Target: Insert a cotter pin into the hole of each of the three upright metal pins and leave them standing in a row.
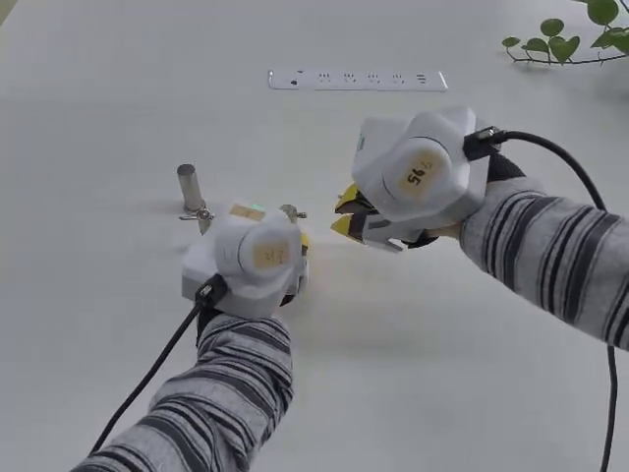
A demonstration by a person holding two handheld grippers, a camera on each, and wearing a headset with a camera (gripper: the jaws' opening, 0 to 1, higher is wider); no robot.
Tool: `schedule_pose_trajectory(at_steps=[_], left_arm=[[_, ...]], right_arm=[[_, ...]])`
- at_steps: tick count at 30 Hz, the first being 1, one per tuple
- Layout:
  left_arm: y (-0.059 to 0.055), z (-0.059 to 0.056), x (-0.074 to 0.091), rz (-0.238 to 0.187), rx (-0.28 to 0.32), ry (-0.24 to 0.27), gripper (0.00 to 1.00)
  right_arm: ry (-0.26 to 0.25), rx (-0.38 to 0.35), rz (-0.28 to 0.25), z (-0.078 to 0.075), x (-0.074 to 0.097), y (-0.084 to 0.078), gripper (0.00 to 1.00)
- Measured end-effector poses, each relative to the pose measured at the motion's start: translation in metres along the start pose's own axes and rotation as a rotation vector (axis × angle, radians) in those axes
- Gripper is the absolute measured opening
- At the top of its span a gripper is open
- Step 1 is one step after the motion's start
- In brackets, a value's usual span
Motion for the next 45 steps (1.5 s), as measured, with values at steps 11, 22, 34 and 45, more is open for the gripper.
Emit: schedule_pose_trajectory(at_steps=[11,22,34,45], left_arm=[[0.0,-0.001,-0.001,0.004,0.006,0.009,0.1],[0.0,-0.002,0.0,0.004,0.031,0.017,0.11],[-0.003,-0.002,0.013,0.018,0.032,-0.027,0.24],[-0.001,0.006,0.037,0.003,0.089,-0.058,0.37]], right_arm=[[-0.017,-0.034,-0.003,0.0,0.001,0.0,0.15],[-0.017,-0.061,0.002,0.001,0.002,-0.003,0.17],[0.019,-0.216,-0.109,-0.005,0.007,0.002,0.22],[0.029,-0.301,-0.168,-0.005,0.011,0.019,0.28]])
Point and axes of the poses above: the centre of the closed fingertips' face, and the gripper's own axes: x roughly backward along the fingers, z roughly to its left, y roughly out of its top, the point moved 10 cm from there along x, roughly backward along the fingers, and after that the axes turned 2 degrees about -z, right-handed, at the moved point
